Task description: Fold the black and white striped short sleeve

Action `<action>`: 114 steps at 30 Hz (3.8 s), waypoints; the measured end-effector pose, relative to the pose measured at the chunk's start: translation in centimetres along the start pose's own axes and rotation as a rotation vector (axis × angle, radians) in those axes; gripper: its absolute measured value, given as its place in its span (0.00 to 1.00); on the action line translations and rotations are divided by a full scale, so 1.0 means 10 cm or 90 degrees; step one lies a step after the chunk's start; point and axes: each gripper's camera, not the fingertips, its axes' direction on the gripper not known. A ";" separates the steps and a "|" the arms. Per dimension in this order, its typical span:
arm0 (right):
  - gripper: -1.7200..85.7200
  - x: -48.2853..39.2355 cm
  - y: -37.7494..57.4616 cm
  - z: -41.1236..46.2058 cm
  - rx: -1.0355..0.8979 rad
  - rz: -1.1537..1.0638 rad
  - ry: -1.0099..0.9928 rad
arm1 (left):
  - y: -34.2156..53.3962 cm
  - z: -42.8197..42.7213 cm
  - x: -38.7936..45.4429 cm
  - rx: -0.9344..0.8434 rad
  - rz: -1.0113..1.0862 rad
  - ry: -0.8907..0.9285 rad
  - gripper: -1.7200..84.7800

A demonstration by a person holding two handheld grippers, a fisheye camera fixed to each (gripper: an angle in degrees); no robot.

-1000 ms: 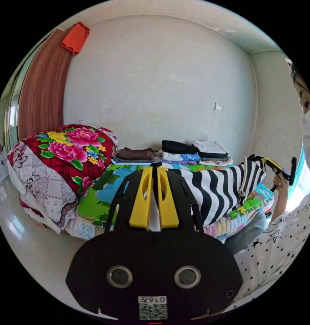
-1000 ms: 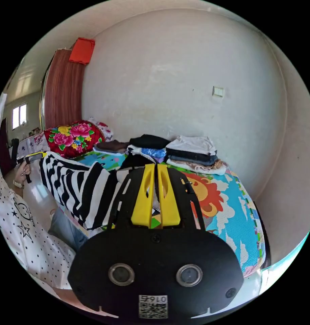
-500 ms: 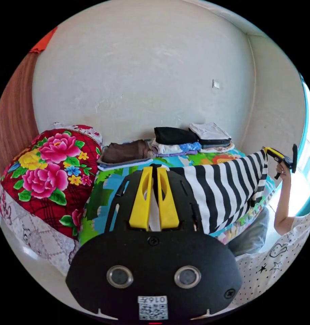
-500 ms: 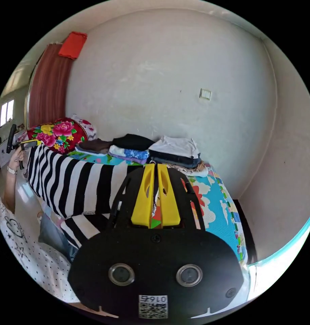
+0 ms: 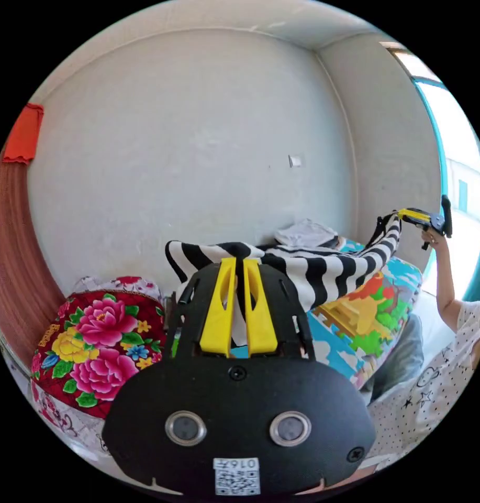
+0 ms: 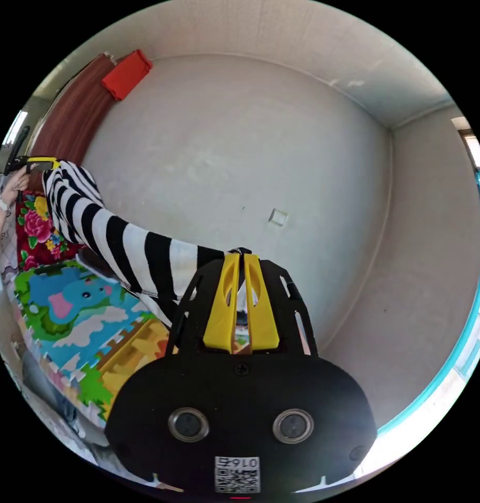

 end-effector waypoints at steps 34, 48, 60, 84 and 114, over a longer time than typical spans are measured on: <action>0.16 -1.13 2.12 0.79 -0.286 0.083 -0.298 | 1.78 2.81 1.64 -0.268 0.019 0.243 0.11; 0.04 -0.88 1.67 -0.13 -0.047 0.011 -0.311 | 1.58 2.00 1.53 -0.056 0.048 0.199 0.01; 0.13 -0.93 1.26 0.93 -0.361 0.112 0.015 | 1.67 2.79 1.71 -0.113 -0.022 0.248 0.01; 0.03 -1.10 1.67 0.54 -0.268 0.170 -0.299 | 1.90 3.09 3.37 -0.088 0.182 0.439 0.16; 0.05 -1.60 0.40 0.88 -0.129 -0.017 -0.211 | 2.52 4.08 1.79 0.026 -0.395 0.630 0.10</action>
